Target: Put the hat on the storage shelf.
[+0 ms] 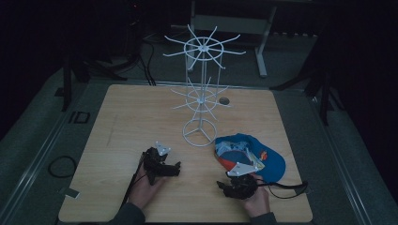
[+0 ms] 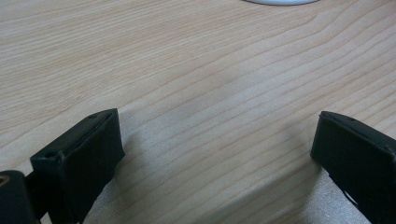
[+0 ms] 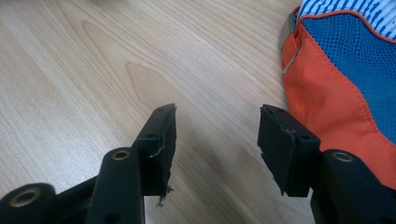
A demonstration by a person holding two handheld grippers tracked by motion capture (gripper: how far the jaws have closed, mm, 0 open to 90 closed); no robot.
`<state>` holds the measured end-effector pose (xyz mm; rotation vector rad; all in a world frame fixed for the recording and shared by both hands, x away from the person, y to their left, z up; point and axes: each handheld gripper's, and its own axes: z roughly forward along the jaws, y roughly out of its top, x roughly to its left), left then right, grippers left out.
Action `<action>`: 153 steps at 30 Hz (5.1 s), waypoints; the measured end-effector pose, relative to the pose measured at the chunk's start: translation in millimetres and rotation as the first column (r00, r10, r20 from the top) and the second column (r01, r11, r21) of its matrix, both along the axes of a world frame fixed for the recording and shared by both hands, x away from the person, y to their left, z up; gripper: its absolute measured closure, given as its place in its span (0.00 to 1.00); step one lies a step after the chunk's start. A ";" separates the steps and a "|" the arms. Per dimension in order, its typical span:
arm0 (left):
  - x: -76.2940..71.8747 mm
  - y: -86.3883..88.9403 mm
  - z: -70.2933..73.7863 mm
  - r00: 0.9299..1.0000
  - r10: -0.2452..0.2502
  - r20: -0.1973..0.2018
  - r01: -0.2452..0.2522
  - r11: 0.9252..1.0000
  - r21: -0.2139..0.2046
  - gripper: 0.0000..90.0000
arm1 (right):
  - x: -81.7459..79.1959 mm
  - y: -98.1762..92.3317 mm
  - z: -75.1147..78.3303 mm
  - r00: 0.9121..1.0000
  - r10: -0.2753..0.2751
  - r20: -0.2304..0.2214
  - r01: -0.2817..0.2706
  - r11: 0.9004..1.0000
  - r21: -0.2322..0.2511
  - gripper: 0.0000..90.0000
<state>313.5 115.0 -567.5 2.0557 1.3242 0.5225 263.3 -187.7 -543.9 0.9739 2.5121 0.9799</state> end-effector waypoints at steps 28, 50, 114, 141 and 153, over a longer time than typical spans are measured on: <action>-0.2 -0.3 -0.2 1.000 0.002 0.002 -0.002 1.000 -0.003 0.03 | 14.0 -21.4 39.7 0.993 0.064 -0.103 -0.070 0.996 -0.063 0.47; -0.3 -0.3 0.0 1.000 0.002 0.000 -0.002 1.000 -0.003 0.03 | 33.7 -36.4 85.7 0.996 0.068 -0.052 -0.076 0.984 -0.160 0.49; -0.2 -0.2 0.0 1.000 0.000 0.001 0.000 1.000 0.000 0.03 | 145.1 -8.8 90.6 0.992 0.107 -0.073 -0.121 0.965 -0.234 0.28; -0.3 -0.3 0.0 1.000 0.001 0.000 -0.001 1.000 -0.002 0.03 | 163.1 6.8 56.6 0.969 0.092 -0.227 -0.184 0.886 -0.426 0.95; -0.2 -0.1 0.0 1.000 0.000 0.001 0.000 1.000 0.000 0.03 | 149.5 -16.0 83.1 0.983 0.090 -0.159 -0.135 0.943 -0.303 0.98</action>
